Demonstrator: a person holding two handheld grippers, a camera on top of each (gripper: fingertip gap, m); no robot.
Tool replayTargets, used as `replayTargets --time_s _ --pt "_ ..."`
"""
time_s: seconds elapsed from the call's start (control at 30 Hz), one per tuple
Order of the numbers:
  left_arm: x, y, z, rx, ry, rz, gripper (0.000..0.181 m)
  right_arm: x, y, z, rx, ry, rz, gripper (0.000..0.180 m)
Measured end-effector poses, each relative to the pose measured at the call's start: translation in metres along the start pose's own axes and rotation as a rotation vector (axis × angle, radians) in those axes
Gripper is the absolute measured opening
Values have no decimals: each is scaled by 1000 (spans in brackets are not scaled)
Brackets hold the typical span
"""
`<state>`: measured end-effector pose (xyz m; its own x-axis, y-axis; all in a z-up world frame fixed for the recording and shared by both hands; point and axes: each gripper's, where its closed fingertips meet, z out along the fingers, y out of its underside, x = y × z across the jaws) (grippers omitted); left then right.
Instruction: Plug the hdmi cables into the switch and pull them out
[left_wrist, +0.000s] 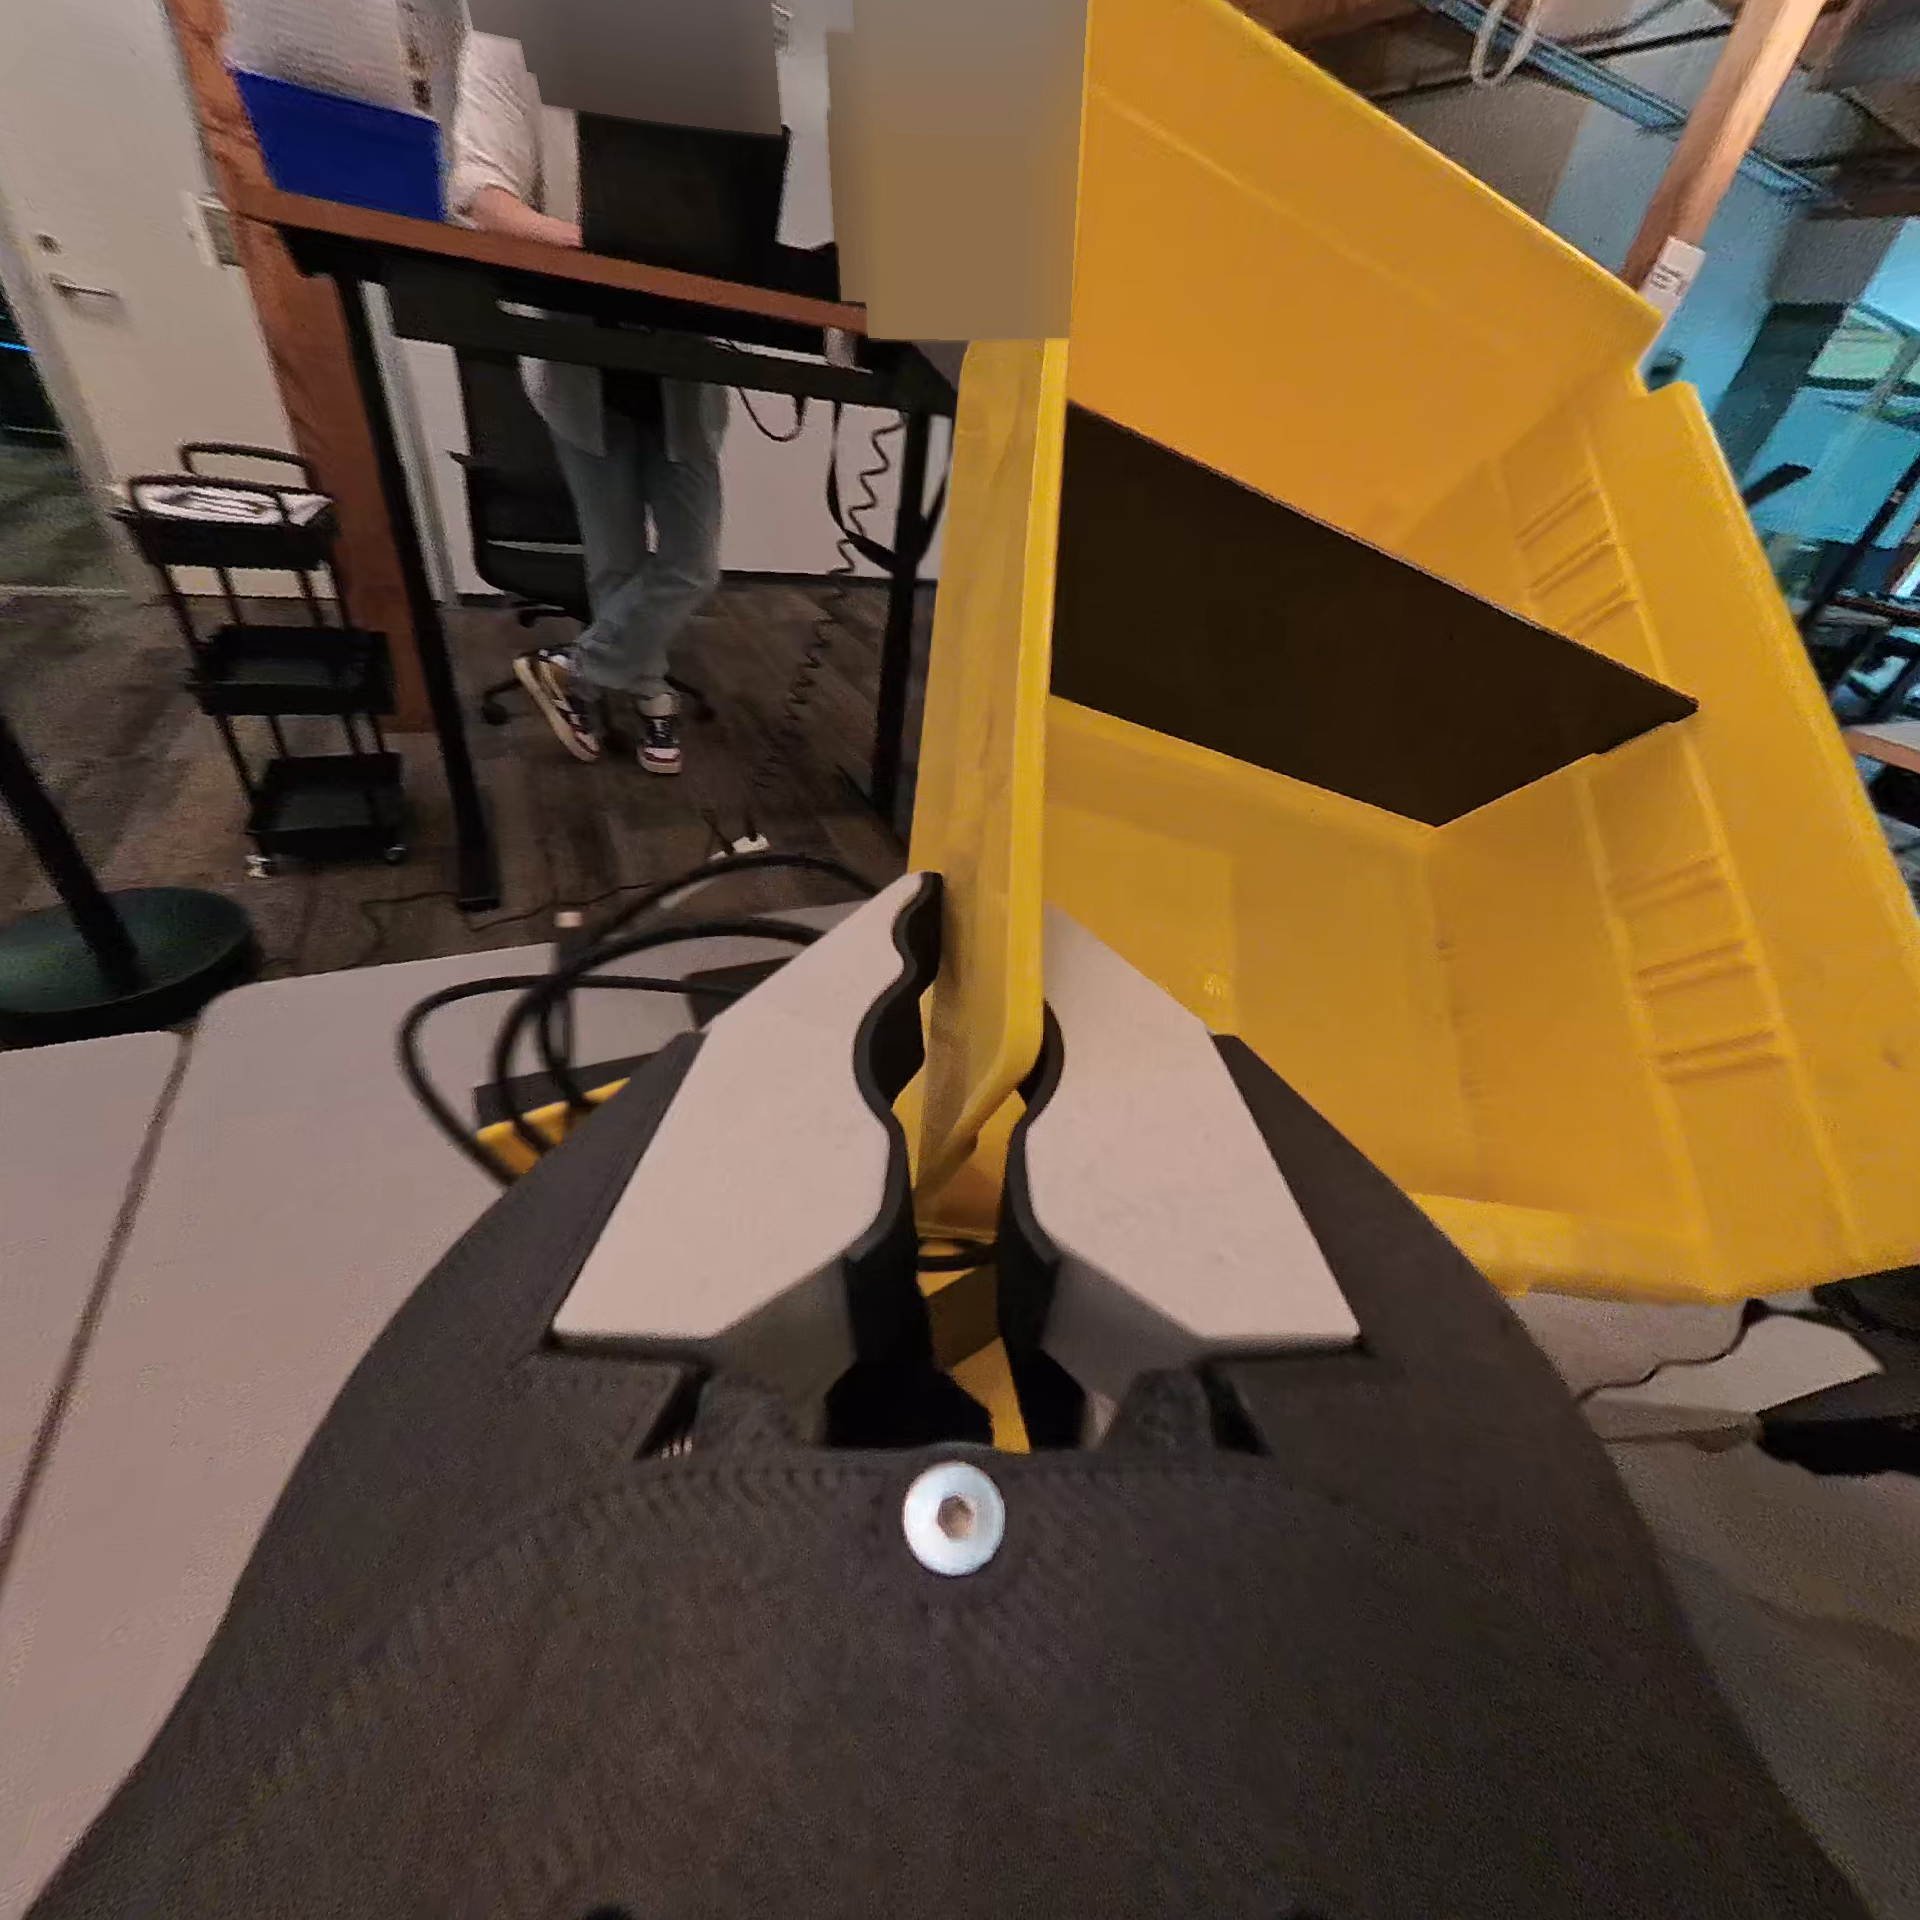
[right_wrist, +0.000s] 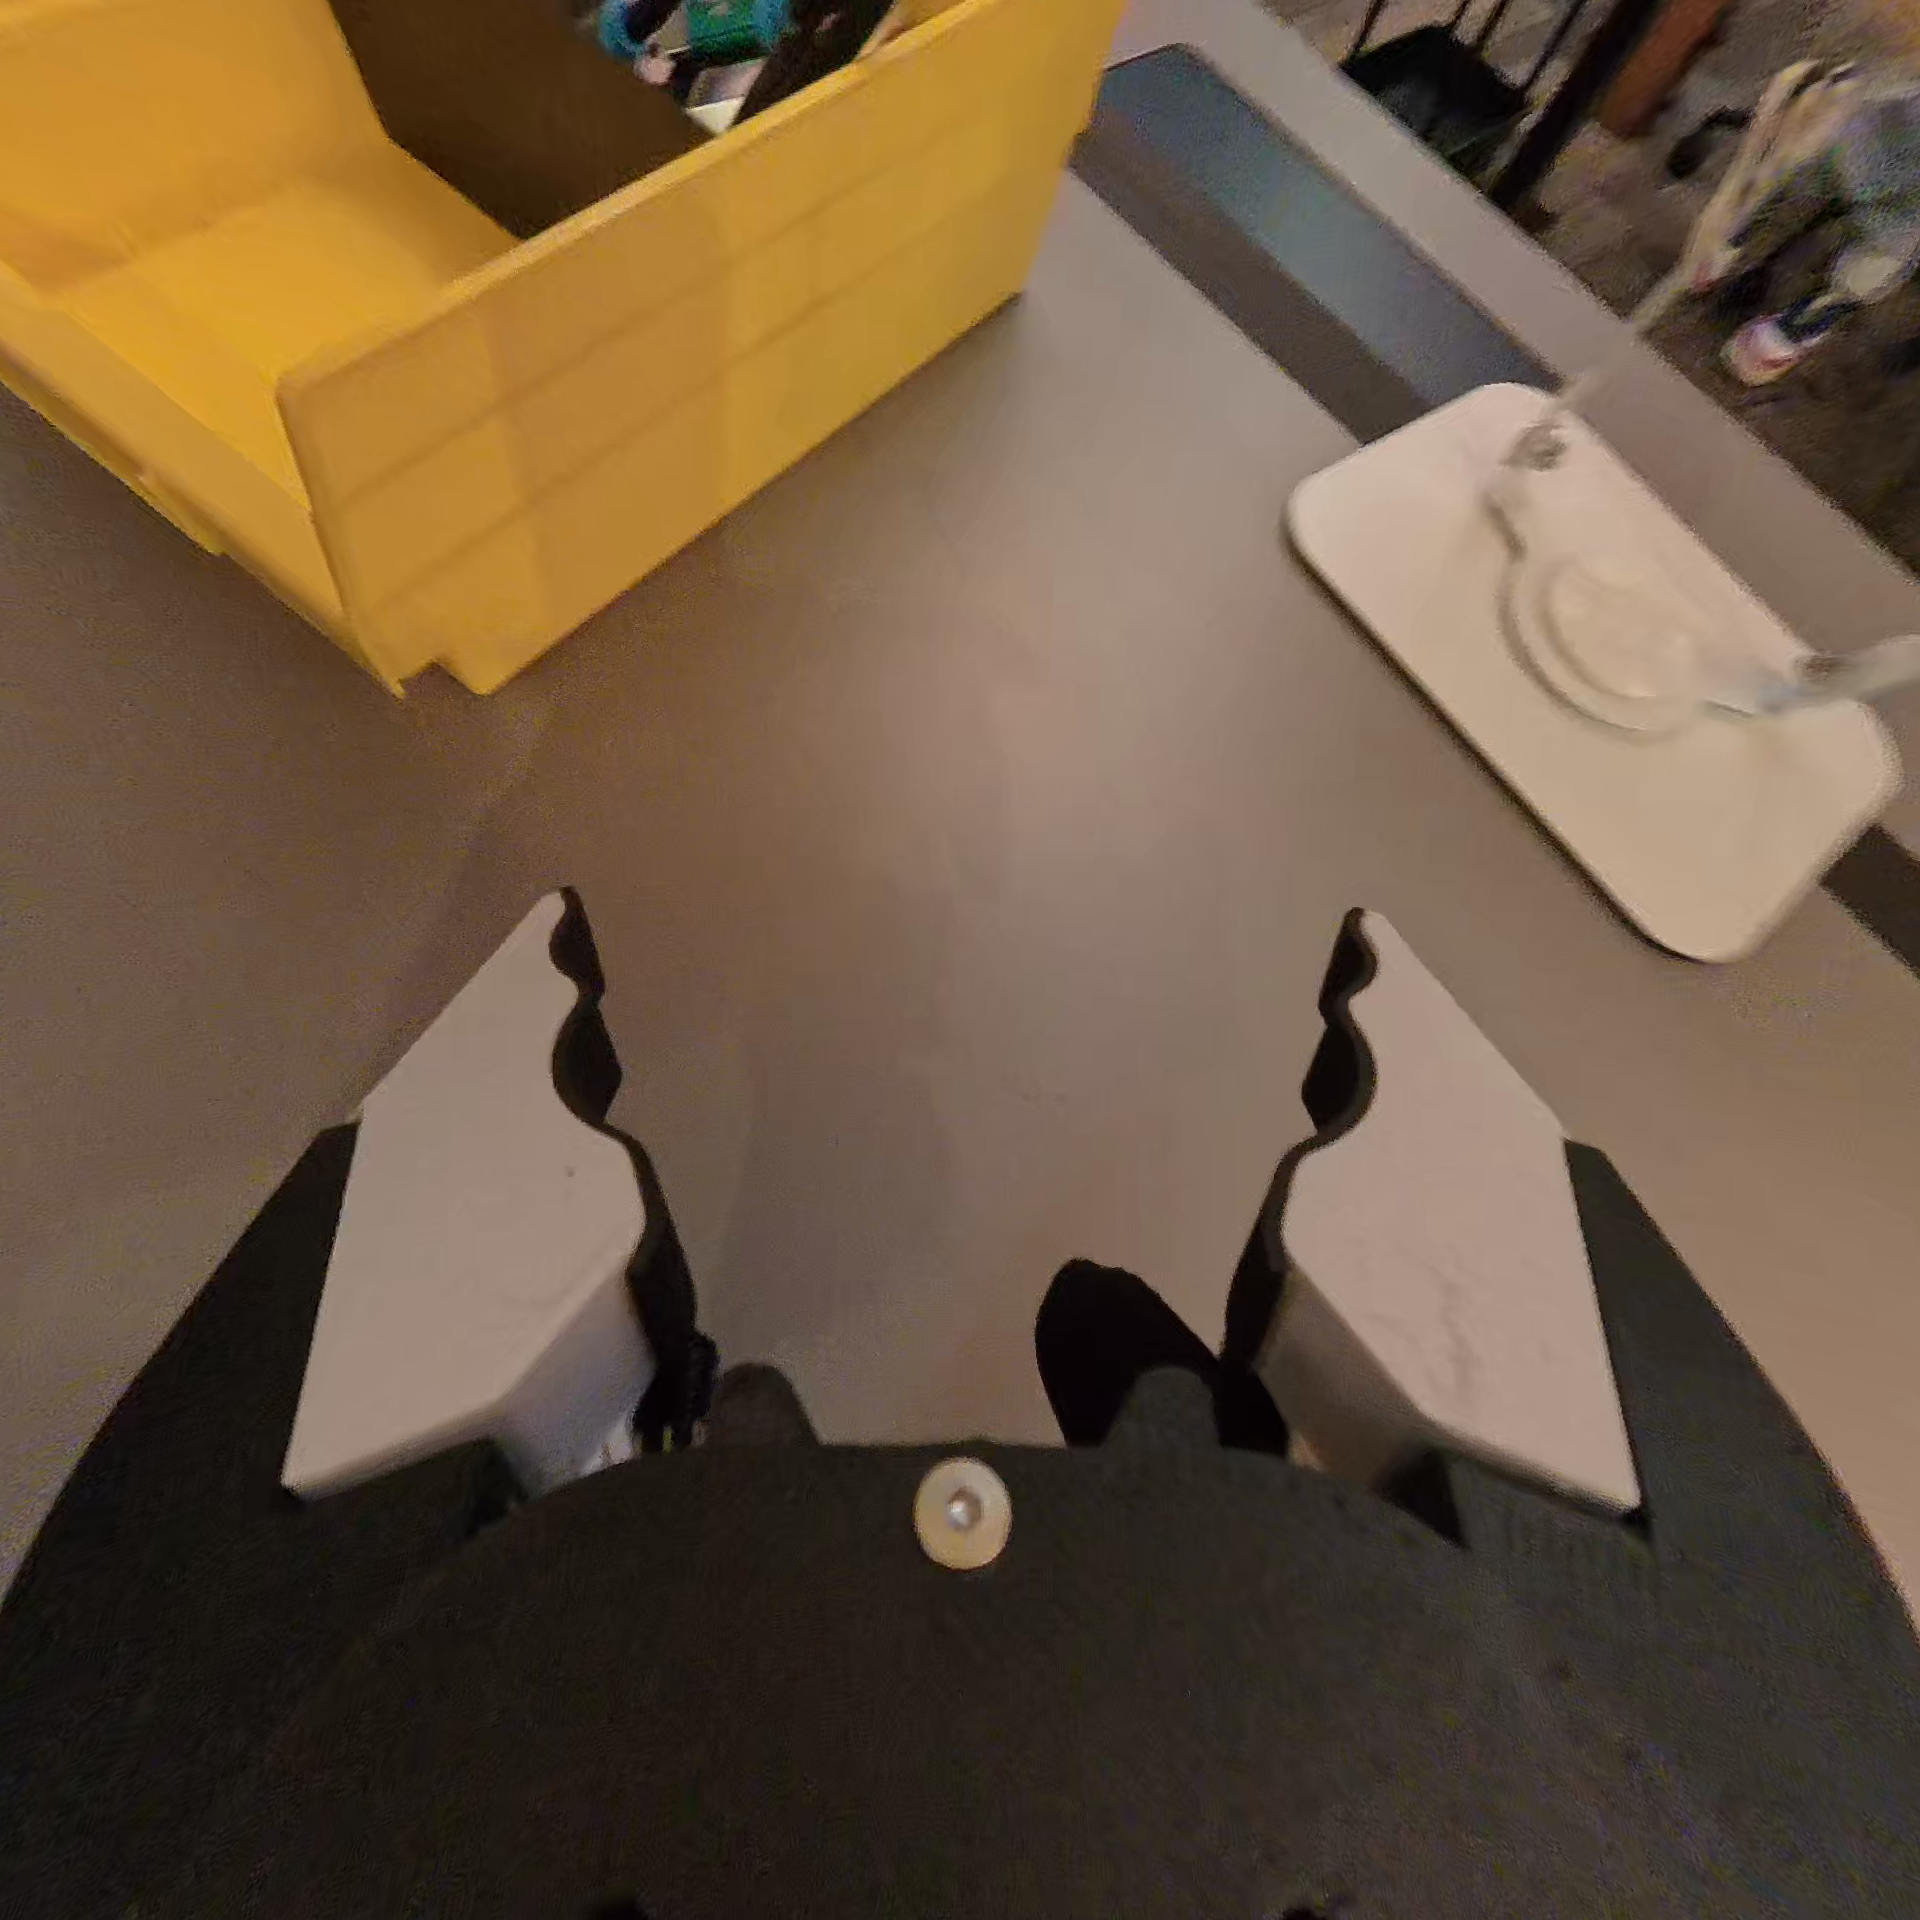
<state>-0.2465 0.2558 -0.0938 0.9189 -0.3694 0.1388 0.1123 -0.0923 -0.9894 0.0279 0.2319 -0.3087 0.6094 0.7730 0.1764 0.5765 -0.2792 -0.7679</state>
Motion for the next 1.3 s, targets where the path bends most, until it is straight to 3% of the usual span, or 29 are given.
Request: replayTargets --time_s 0.3,0.43,0.53,0.57,0.67,0.87,0.97,1.2,1.3 --pt "120 50 88 -133 165 15 4 80 13 -140 310 132 212 121" --pt "182 87 126 -209 237 8 4 88 14 -187 458 113 300 109" --pt "225 118 151 -265 281 2 4 93 31 -181 401 92 370 114" --pt "231 129 159 -287 266 -6 3 96 39 -180 390 82 391 107" --pt "246 153 177 -313 292 -143 4 110 56 -190 446 65 472 110" --pt "295 206 203 -412 339 -140 5 116 84 -183 402 24 546 114" --pt "319 232 216 -458 347 -158 6 129 106 -171 326 99 564 126" --pt "352 267 233 -542 363 -172 9 165 146 -165 218 157 597 129" --pt "369 281 236 -581 380 -161 12 182 156 -161 164 184 580 142"
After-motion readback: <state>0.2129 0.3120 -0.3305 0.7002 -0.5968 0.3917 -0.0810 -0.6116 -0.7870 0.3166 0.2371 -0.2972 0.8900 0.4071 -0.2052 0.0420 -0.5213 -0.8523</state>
